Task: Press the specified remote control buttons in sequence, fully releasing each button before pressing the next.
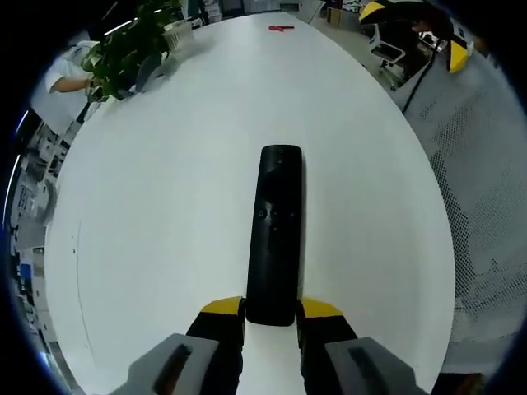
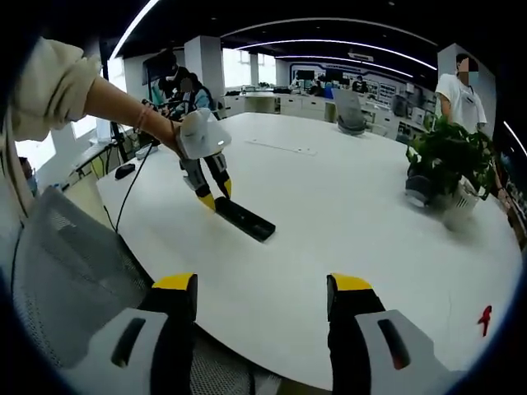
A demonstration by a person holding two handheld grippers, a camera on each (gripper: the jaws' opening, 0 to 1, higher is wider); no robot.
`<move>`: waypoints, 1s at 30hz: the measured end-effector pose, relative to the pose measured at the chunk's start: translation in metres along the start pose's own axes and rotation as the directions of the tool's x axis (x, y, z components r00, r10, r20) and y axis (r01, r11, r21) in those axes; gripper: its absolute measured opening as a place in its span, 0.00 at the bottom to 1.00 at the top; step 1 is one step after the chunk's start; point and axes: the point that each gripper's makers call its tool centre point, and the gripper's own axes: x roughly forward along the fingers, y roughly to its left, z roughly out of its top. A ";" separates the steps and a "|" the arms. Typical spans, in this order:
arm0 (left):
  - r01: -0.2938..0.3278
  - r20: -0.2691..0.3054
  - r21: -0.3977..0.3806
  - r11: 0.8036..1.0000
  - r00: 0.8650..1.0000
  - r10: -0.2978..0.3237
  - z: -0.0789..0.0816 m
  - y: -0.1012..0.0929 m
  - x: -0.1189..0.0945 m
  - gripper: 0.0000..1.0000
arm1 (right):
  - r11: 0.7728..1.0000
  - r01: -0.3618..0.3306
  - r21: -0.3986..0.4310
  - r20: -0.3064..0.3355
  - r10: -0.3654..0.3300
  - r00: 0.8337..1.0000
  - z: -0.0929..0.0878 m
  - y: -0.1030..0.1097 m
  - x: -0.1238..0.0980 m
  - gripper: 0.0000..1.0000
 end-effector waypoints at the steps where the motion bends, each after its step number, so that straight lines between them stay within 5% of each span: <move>1: 0.003 0.000 -0.003 1.000 1.000 -0.003 0.000 0.000 0.000 0.25 | 1.000 0.000 0.000 0.000 0.000 1.000 0.000 0.000 0.000 0.66; 30: 0.021 0.001 0.009 1.000 1.000 -0.021 -0.007 -0.034 -0.002 0.24 | 1.000 -0.004 -0.015 0.003 0.004 1.000 0.001 0.001 0.000 0.66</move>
